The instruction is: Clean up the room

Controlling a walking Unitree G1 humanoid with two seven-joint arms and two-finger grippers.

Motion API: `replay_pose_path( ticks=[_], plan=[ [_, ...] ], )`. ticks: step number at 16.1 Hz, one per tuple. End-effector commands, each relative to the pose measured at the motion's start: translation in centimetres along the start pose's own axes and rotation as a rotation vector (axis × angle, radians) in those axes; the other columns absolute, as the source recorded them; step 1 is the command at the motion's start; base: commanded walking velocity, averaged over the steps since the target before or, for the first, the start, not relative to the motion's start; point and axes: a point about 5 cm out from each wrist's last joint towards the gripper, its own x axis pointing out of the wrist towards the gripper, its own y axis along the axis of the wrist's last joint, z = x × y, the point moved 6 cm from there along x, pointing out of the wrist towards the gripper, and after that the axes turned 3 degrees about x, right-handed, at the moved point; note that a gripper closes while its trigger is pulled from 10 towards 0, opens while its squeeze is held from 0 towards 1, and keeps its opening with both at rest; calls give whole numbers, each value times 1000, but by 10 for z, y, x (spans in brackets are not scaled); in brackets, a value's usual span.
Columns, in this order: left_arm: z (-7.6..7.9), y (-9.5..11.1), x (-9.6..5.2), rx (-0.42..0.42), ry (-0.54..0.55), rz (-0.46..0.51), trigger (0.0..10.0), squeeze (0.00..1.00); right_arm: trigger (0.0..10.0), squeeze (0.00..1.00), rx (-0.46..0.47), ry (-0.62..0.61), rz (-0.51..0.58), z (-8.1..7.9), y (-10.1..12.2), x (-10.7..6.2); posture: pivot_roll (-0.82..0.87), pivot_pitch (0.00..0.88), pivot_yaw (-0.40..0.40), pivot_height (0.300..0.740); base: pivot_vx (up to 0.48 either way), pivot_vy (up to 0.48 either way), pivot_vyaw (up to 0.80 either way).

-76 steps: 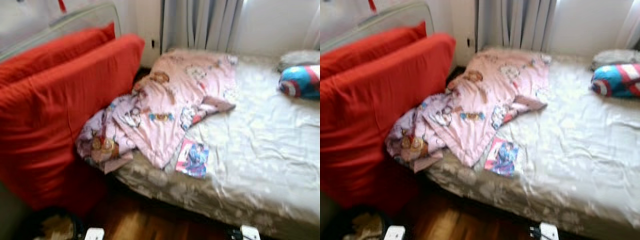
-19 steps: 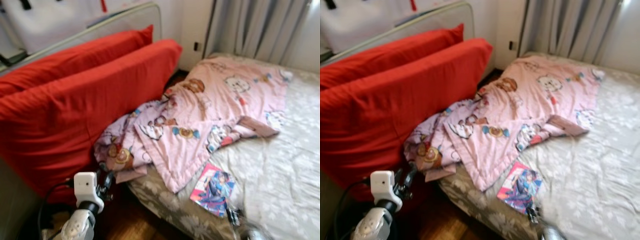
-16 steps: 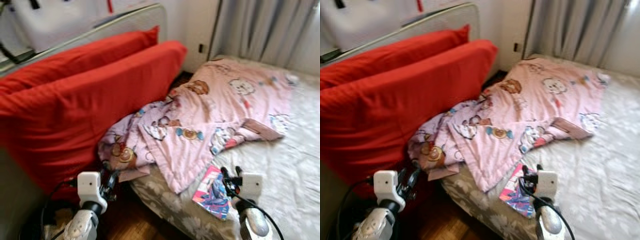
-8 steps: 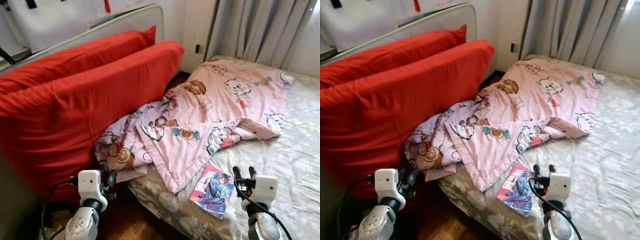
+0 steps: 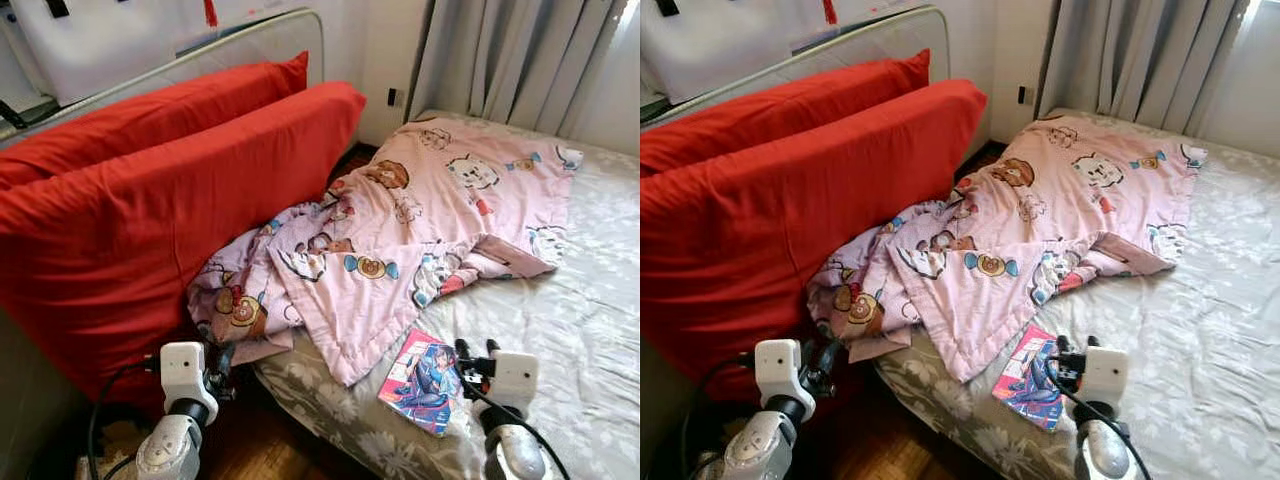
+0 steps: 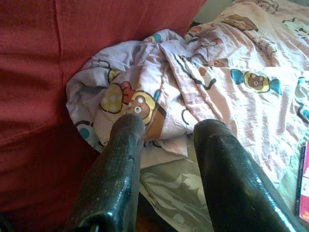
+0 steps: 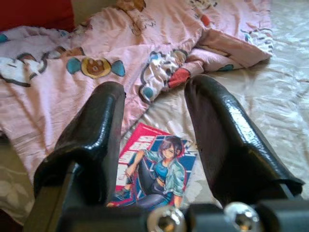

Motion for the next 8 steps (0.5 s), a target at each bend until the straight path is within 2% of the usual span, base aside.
replay_pose_path(
  ticks=[1, 6, 8],
  plan=[
    [1, 1, 2, 1, -5, 7, 10000, 0, 10000, 0, 3, -4, 34, -1, 8, 1, -109, 0, 9, 706, 0, 0, 0],
    [4, -2, 3, 2, -19, 6, 10000, 0, 10000, 0, -11, 3, -17, -7, -1, 0, -109, 0, 13, 706, 0, 0, 0],
    [3, -4, 3, 2, -19, 5, 10000, 0, 10000, 0, -3, 5, -27, -8, -5, 0, -107, 0, 13, 681, 0, 0, 0]
  ],
)
